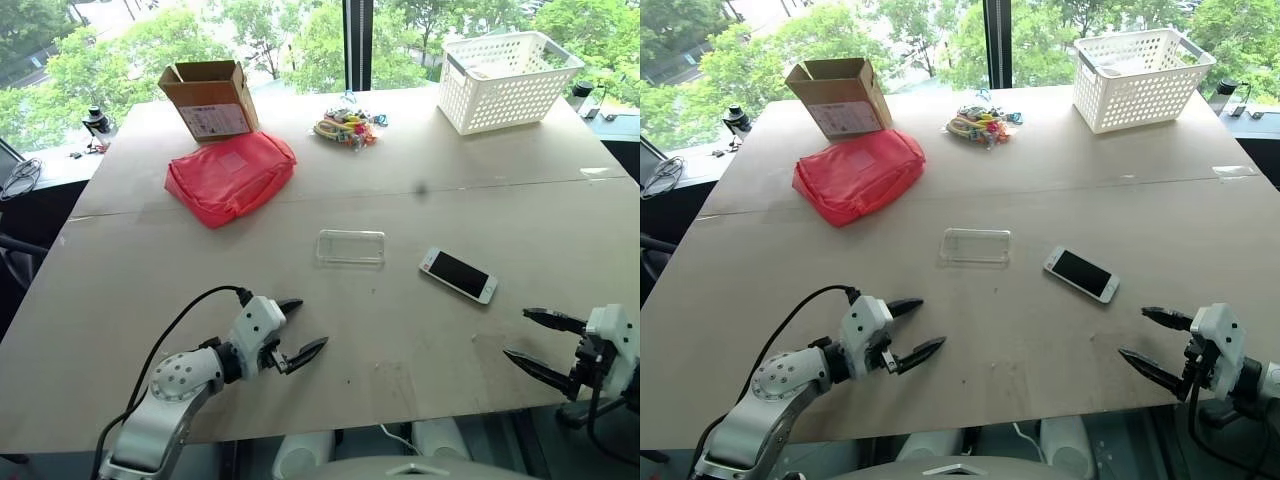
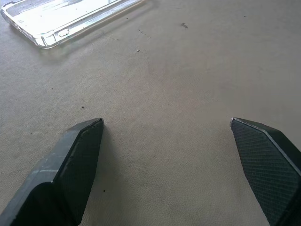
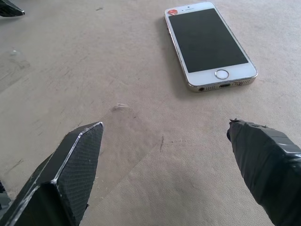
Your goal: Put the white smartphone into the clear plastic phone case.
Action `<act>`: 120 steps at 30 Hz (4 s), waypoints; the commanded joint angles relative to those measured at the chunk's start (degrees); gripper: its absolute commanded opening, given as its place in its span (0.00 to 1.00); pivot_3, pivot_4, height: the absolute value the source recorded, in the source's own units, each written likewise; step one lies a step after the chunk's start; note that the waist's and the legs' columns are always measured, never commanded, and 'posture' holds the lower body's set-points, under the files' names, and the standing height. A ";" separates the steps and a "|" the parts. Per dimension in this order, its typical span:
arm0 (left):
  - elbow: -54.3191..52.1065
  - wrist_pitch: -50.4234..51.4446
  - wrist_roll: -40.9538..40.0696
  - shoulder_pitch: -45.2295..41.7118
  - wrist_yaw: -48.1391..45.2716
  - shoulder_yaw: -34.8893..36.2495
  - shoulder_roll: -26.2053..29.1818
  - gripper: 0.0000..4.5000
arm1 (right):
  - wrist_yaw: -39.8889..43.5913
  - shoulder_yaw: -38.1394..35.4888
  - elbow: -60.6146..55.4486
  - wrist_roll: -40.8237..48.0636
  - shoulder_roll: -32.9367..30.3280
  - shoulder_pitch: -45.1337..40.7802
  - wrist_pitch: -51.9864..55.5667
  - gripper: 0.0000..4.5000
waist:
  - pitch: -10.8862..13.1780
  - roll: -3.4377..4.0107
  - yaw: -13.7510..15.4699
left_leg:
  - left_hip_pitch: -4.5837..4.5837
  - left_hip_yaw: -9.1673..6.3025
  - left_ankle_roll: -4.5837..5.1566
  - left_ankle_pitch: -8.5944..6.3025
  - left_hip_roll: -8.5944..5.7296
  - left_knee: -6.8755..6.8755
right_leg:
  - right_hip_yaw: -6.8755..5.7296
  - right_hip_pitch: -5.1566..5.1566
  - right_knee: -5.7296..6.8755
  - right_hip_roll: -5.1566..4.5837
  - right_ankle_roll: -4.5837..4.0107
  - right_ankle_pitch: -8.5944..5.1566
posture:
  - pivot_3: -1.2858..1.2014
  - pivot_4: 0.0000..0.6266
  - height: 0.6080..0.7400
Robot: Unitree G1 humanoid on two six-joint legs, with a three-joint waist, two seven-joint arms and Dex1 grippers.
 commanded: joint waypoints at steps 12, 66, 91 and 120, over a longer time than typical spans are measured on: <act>1.22 0.08 0.46 -0.64 -0.13 -0.53 -0.02 0.98 | -0.28 0.23 -0.83 -0.33 0.77 -0.99 -0.53 1.00 | 0.00 0.00 0.01 | 0.01 0.00 0.00 0.00 0.00 0.00 | 0.00 0.00 0.00 0.00 0.01 0.00 | 0.52 0.24 1.00; 37.16 -6.54 14.14 -47.35 -17.08 -17.91 -7.12 0.00 | -8.93 5.31 -15.44 3.18 3.48 -5.31 6.57 1.00 | 0.13 -0.25 -0.23 | 0.19 -0.20 0.00 0.01 -0.11 0.01 | -0.17 0.26 -0.09 0.04 0.04 0.02 | 0.52 0.24 1.00; 57.90 -66.09 -5.22 -77.82 -48.59 -59.32 0.16 0.71 | -1.79 1.05 -14.49 4.94 -1.37 -3.71 5.85 1.00 | 0.28 -0.42 -0.19 | -0.04 -0.19 0.08 -0.04 -0.10 0.03 | -0.17 0.18 -0.31 0.10 0.04 0.02 | 0.52 0.24 1.00; 5.93 37.19 -3.14 -39.68 6.95 -22.84 -0.14 0.86 | -3.26 2.40 -14.51 4.26 -0.39 -4.48 6.01 1.00 | 0.36 -0.26 0.07 | -0.35 -0.52 0.05 -0.01 -0.15 0.48 | -0.09 -0.17 0.35 0.17 0.09 0.00 | 0.52 0.24 1.00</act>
